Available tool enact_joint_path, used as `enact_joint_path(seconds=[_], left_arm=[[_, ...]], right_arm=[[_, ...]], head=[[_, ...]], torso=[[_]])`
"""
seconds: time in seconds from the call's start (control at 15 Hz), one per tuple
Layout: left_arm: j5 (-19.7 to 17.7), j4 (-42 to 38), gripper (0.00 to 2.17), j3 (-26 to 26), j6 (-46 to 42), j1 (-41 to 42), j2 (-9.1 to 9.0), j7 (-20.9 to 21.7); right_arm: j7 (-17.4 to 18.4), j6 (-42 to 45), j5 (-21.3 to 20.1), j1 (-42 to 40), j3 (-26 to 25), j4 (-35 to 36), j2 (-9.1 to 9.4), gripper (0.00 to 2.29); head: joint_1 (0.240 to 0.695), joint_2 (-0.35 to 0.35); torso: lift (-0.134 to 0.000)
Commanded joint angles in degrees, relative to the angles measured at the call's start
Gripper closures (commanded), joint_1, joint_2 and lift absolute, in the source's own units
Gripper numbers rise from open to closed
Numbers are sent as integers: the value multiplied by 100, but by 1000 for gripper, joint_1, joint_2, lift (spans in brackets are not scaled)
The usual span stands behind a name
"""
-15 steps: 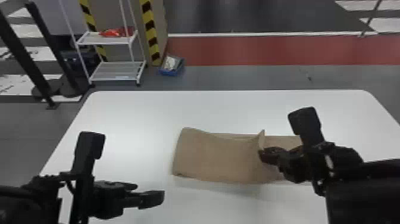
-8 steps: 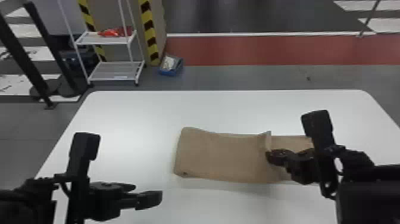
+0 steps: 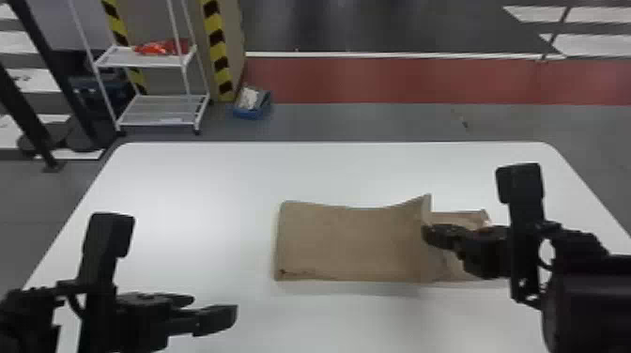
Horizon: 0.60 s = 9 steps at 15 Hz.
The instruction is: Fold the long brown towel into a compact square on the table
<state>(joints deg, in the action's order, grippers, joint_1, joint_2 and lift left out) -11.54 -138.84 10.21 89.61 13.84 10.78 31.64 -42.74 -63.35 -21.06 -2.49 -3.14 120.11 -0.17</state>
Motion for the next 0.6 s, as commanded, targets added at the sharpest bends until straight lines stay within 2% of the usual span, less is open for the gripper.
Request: enact_joint_path(seconds=[0.0,0.13,0.2,0.53], left_arm=[[12,-38,83,-2,42,23,-15,-9],[3,-38,83,77,42,40,-6,0],[3,-29,83,86,42,49,-6,-9],[21,-29,83,16,42,75,-41,-17]], right_arm=[[-24,10,85,64,-64,83,23,1119],[-156,-447,393,91,-592,610,23,1119],[-200,-552,419,108,-776,610,23,1119],[-200,-60,234,266,-803,-348,23,1119]], head=[[695,-3],[695,-4],[695,-8],[695,-66]], torso=[[-124],[-124],[-124],[-124]])
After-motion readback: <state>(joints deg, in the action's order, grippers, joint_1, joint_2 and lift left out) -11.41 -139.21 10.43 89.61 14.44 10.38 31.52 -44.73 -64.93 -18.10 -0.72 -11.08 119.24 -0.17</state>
